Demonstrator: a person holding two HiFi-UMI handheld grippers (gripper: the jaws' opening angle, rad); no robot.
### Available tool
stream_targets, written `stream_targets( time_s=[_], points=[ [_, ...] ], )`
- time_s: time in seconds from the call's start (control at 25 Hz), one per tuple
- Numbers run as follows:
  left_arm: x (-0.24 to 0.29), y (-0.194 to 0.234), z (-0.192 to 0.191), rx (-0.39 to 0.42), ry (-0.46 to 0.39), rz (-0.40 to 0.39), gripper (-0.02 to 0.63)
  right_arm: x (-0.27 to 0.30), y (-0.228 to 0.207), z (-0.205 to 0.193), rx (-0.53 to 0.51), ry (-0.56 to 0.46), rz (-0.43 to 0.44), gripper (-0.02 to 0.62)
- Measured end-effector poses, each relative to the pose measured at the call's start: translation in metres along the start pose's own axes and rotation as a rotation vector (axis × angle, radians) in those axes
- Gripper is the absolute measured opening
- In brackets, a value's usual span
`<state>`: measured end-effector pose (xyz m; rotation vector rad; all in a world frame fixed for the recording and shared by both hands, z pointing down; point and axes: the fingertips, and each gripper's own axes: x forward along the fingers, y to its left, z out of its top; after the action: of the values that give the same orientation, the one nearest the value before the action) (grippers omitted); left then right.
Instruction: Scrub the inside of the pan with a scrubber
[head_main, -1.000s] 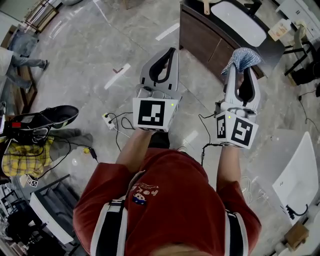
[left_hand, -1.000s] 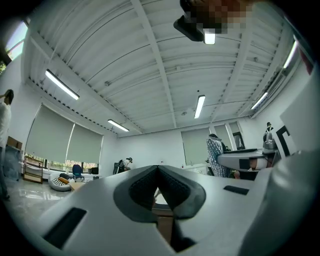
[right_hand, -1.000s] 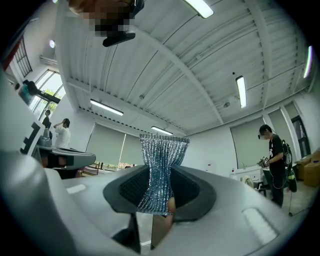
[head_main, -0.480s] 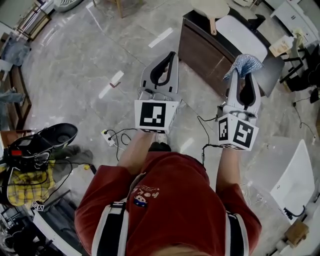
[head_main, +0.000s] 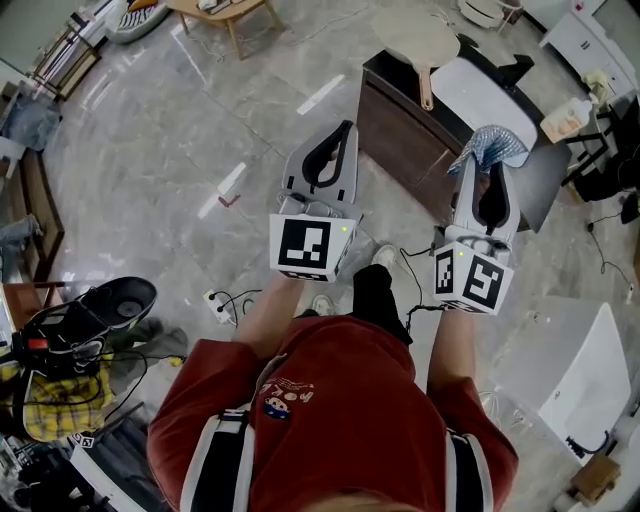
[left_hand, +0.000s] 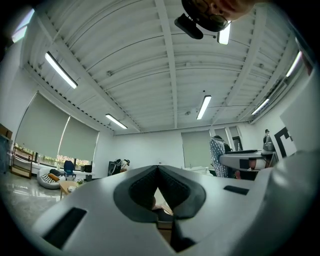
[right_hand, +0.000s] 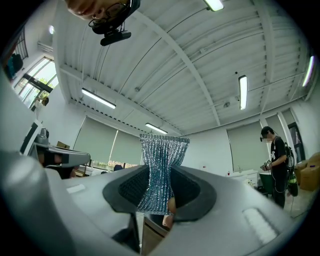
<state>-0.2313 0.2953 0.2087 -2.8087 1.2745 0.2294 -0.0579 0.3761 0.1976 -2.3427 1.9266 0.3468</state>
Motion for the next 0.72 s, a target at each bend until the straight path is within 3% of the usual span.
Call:
stream_targets(
  time_s=[0.44, 0.72],
  points=[
    [0.145, -0.017, -0.022, 0.02, 0.015, 0.02, 0.005, 0.118, -0.085, -0.043, 0.031, 0.022, 0.031, 0.147],
    [0.219, -0.045, -0.037, 0.044, 0.035, 0.01, 0.006, 0.16, -0.146, -0.067, 0.052, 0.037, 0.011, 0.147]
  ],
)
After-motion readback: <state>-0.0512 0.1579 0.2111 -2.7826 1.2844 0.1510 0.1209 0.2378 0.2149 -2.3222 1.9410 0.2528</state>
